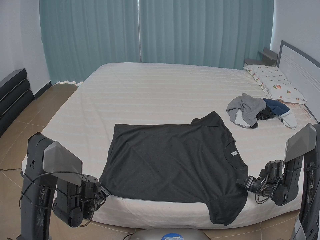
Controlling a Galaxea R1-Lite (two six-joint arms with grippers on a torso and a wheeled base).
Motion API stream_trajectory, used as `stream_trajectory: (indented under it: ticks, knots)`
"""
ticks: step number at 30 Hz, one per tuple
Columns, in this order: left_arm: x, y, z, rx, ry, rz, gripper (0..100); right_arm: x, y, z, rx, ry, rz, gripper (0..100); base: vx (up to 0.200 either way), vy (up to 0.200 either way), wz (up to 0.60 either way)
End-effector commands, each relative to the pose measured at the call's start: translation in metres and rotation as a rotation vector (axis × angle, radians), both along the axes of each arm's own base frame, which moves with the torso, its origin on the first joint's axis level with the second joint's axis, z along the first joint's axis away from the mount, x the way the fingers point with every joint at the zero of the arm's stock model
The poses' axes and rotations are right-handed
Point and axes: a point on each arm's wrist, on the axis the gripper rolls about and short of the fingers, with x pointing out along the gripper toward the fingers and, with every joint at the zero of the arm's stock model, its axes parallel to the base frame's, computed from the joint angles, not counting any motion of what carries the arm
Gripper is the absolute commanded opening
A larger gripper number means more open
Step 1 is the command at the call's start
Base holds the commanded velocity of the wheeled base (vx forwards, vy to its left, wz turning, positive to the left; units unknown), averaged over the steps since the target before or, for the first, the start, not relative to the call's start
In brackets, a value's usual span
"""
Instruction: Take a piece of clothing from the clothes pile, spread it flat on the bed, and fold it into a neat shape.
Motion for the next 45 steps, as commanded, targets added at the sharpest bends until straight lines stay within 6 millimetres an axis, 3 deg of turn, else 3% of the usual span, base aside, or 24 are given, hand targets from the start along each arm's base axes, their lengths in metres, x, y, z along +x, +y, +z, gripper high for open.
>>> stream_trajectory:
  ticks: [1,10,22,23,28,31,36,39,42,45]
  knots:
    - [0.001,0.0,0.001,-0.001,-0.018,0.006,0,0.018,-0.003,-0.005,-0.024,-0.017,0.006,0,0.0,0.0,0.0]
    - [0.004,0.0,0.0,0.008,-0.026,0.022,0,0.073,-0.008,0.015,-0.025,-0.092,-0.009,0,0.0,0.0,0.0]
    - [0.004,0.0,-0.001,0.006,-0.025,0.018,0,0.081,-0.003,0.003,-0.017,-0.101,0.011,0,0.0,0.0,0.0]
    - [0.004,0.0,-0.001,0.005,-0.025,0.017,0,0.084,-0.003,0.002,-0.007,-0.105,0.005,100,0.0,0.0,0.0]
    - [0.004,0.0,-0.001,0.006,-0.025,0.016,0,0.073,-0.009,0.006,-0.009,-0.085,-0.011,100,0.0,0.0,0.0]
    - [0.004,0.0,-0.001,0.009,-0.024,0.012,0,0.064,-0.022,0.02,0.006,-0.101,-0.027,100,0.0,0.0,0.0]
    - [0.004,0.0,-0.001,0.01,-0.022,0.01,0,0.026,-0.029,0.036,0.076,-0.07,0.089,100,0.0,0.0,0.0]
    - [0.004,0.0,-0.001,0.011,-0.022,0.009,0,0.015,-0.027,0.032,0.06,-0.048,0.172,100,0.0,0.0,0.0]
    - [0.003,0.0,-0.001,0.011,-0.021,0.01,0,0.005,-0.023,0.008,-0.002,0.018,0.265,100,0.0,0.0,0.0]
    - [0.004,0.0,-0.001,0.01,-0.022,0.01,0,0.0,-0.021,0.001,-0.022,0.04,0.291,100,0.0,0.0,0.0]
